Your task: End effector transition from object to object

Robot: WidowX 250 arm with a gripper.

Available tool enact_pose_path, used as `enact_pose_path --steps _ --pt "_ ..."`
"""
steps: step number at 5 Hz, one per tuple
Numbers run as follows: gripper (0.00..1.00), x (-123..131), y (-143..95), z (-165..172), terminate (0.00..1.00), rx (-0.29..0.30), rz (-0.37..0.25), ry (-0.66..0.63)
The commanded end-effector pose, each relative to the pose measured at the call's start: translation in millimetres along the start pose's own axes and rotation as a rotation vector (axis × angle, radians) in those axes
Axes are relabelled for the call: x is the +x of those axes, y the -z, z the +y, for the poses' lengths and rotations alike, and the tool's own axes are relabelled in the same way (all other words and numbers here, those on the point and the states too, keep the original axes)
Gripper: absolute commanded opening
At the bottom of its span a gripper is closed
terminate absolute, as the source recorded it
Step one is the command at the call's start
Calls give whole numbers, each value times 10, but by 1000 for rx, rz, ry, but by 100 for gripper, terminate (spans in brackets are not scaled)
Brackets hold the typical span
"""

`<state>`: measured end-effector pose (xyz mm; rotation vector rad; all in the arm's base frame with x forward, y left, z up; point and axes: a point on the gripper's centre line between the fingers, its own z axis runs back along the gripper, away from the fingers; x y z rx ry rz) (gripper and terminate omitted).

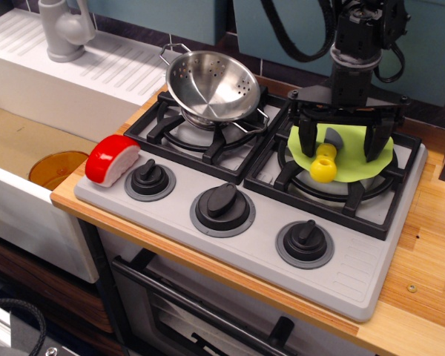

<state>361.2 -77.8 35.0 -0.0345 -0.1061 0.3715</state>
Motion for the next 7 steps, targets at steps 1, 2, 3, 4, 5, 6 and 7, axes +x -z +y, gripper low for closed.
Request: enact_pose_path --steps 1,2,3,4,5,6,7 --pt "100 0 0 0 0 0 0 0" --pt "100 -5 -312 -46 0 38 14 9" --pt "100 7 -569 -71 0 43 35 28" --pt "100 21 -843 -115 0 76 77 30" --pt "100 -3 -1022 -34 0 130 93 55" --pt "100 -25 -1105 284 0 140 99 86" --pt "100 -4 -1117 608 0 134 64 135"
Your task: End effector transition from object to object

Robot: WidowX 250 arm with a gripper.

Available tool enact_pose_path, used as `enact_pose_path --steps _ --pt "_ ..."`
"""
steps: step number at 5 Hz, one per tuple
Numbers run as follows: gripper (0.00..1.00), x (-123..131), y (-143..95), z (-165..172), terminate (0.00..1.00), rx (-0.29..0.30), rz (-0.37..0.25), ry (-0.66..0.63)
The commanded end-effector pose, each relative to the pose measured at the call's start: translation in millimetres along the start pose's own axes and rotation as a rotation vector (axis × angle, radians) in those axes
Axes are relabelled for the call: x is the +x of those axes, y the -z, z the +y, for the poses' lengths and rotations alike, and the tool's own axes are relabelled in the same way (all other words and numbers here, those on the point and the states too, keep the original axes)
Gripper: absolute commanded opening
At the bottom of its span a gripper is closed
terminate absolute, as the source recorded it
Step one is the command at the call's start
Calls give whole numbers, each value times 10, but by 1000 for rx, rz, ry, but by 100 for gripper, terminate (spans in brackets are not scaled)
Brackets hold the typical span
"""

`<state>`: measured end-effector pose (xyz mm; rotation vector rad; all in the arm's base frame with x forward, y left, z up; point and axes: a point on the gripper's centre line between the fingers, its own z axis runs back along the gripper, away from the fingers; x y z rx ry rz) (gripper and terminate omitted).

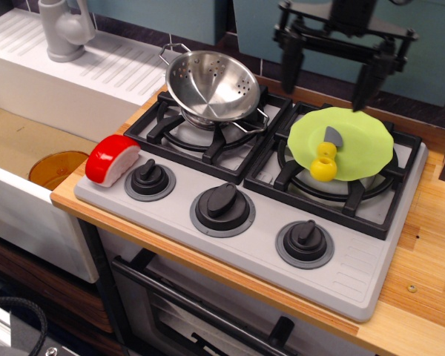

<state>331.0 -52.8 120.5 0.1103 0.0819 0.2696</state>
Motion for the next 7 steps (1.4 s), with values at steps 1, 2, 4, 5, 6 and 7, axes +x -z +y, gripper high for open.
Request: enact_pose_path --steps 1,2,4,5,6,7 --pt "100 29 -76 617 0 -33 -167 64" --pt "100 21 41 847 0 -9 -230 112" --pt "100 36 172 1209 0 34 -292 172" --pt "100 49 249 1387 0 38 -320 197" --pt "100 57 294 1516 0 51 -342 210" --pt "100 52 358 1624 0 63 -349 222"
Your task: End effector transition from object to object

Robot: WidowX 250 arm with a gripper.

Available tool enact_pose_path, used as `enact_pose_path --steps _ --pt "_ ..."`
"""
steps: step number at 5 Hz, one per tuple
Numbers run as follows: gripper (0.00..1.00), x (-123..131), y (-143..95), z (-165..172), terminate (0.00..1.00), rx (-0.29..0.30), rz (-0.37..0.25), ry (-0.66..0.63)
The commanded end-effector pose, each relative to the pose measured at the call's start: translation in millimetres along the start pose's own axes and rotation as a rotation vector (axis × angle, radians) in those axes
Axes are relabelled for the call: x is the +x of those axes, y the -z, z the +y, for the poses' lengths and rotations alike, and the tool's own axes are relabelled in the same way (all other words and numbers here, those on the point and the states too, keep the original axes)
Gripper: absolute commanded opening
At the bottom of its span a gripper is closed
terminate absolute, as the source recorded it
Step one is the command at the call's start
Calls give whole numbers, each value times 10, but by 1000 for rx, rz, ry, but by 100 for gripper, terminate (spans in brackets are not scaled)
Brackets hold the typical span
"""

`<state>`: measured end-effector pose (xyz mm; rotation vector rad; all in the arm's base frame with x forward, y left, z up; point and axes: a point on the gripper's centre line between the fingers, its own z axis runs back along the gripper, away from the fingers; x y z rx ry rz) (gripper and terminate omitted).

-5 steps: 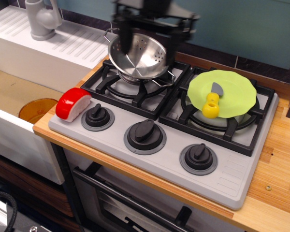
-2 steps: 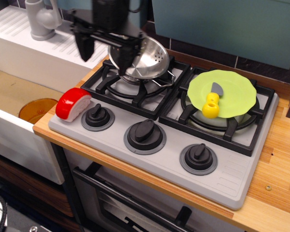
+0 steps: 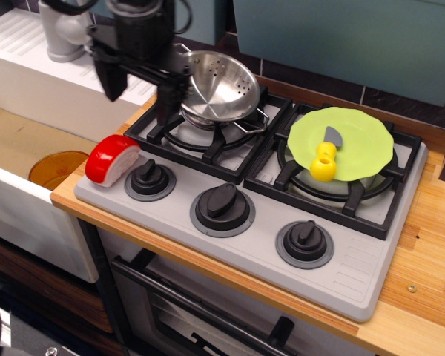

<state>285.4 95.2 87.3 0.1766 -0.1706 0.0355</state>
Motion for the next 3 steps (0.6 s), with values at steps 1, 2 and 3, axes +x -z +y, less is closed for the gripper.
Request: enact_pose_path --steps 1,2,3 --pt "100 7 -25 223 0 24 -80 8" --pt "100 -73 123 249 0 7 -89 -4" --pt "100 -143 238 263 0 -7 -93 -13"
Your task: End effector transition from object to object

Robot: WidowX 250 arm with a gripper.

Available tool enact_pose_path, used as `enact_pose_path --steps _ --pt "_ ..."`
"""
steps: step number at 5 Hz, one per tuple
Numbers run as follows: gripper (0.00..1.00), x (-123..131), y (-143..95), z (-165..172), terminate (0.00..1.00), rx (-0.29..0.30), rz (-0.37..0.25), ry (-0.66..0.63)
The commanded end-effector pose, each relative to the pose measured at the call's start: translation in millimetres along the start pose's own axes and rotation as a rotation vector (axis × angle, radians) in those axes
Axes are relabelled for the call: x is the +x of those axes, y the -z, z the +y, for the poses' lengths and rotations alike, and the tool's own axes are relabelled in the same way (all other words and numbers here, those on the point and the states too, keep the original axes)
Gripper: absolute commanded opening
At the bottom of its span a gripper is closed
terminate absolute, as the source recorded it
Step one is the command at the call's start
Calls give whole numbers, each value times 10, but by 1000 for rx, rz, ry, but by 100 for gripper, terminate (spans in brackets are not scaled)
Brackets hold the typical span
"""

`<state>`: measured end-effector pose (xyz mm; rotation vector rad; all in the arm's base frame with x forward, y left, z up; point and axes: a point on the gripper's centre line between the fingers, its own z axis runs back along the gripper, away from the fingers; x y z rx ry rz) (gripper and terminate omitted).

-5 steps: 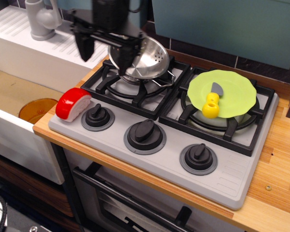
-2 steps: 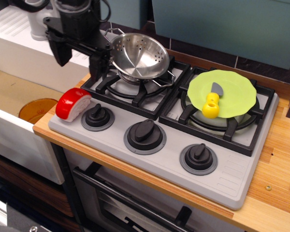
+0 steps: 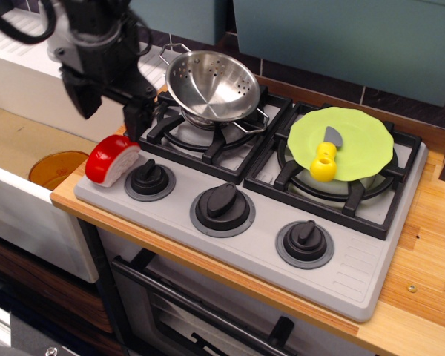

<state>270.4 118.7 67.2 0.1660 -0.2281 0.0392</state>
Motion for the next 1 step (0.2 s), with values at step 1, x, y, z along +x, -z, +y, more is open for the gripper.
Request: enact_pose_path --steps 1 --pt "100 -39 128 83 100 -10 -41 -15"
